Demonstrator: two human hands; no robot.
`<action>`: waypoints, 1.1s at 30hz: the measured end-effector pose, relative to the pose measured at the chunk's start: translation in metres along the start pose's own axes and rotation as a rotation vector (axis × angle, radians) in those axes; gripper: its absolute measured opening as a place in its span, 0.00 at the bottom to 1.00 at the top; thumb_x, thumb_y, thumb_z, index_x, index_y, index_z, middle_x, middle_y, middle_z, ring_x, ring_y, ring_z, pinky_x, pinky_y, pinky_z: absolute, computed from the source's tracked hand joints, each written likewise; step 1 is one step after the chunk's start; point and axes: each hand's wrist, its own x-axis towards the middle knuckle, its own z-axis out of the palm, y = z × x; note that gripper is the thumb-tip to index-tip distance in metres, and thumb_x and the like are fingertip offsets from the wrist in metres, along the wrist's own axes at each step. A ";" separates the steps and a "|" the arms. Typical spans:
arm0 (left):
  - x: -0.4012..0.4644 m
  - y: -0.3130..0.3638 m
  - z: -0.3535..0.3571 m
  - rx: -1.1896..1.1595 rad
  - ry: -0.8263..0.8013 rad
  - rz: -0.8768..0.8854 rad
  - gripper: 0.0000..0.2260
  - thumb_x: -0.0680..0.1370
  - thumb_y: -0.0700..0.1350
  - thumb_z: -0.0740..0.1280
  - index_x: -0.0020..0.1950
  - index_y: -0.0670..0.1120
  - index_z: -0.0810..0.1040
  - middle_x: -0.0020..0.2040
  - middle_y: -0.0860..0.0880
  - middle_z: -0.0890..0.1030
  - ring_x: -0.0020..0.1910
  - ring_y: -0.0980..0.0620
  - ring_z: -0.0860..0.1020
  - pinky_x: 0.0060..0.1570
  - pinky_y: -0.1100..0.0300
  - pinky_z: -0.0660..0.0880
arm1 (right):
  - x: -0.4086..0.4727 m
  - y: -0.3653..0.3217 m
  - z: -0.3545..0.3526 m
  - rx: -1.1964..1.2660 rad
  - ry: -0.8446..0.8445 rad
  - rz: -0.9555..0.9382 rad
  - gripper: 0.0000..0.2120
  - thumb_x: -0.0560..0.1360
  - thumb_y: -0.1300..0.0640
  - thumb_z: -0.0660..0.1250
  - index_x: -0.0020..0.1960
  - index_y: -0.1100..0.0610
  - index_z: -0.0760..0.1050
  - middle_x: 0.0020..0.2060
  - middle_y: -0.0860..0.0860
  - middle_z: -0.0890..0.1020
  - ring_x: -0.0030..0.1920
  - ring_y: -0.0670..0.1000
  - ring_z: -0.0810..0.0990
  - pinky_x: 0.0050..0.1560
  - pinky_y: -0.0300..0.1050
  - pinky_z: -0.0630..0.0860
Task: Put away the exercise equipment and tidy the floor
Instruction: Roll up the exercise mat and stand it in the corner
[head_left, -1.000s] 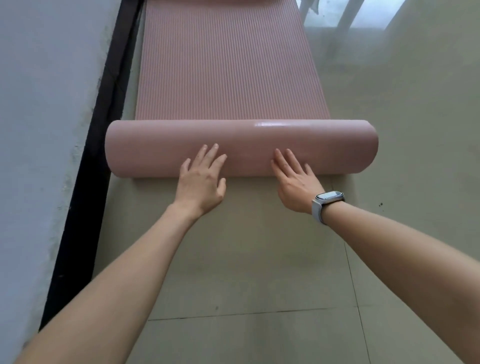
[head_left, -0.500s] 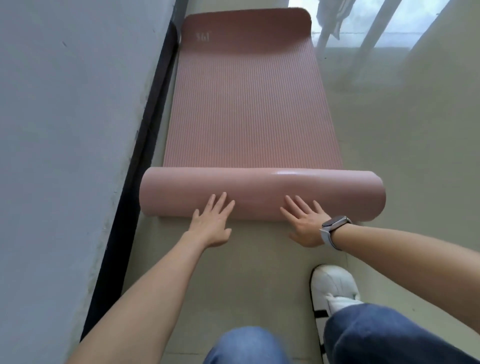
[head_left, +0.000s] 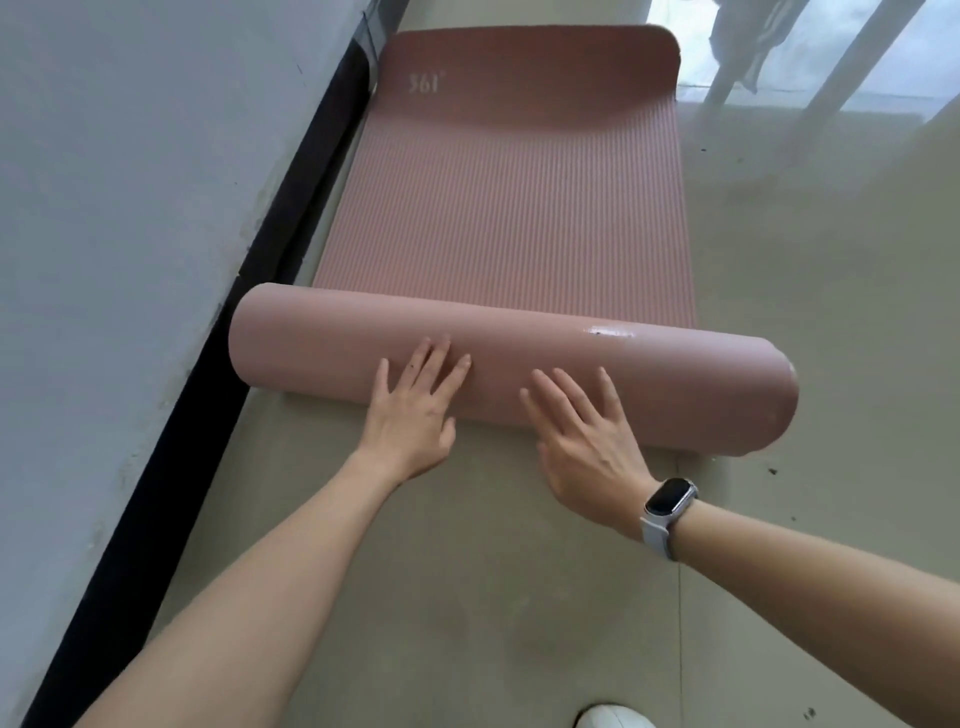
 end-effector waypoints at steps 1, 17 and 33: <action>0.014 -0.003 -0.008 -0.012 0.012 -0.026 0.30 0.76 0.47 0.61 0.76 0.51 0.53 0.78 0.47 0.49 0.77 0.48 0.49 0.72 0.41 0.49 | -0.002 0.003 0.005 -0.002 -0.053 -0.005 0.27 0.68 0.53 0.57 0.65 0.60 0.71 0.66 0.56 0.73 0.67 0.57 0.72 0.62 0.71 0.64; 0.087 -0.015 -0.033 -0.054 -0.202 -0.121 0.30 0.78 0.48 0.58 0.76 0.52 0.47 0.78 0.52 0.41 0.77 0.48 0.45 0.73 0.44 0.55 | 0.096 0.085 0.013 0.046 0.008 0.007 0.29 0.72 0.58 0.62 0.71 0.60 0.61 0.72 0.58 0.63 0.73 0.60 0.61 0.69 0.67 0.55; 0.005 0.069 -0.185 -0.418 -0.561 -0.317 0.27 0.79 0.47 0.57 0.76 0.51 0.50 0.78 0.49 0.49 0.77 0.46 0.49 0.73 0.49 0.55 | 0.013 0.083 -0.180 0.316 -0.666 0.157 0.30 0.77 0.61 0.52 0.75 0.50 0.45 0.76 0.51 0.44 0.76 0.56 0.41 0.73 0.60 0.49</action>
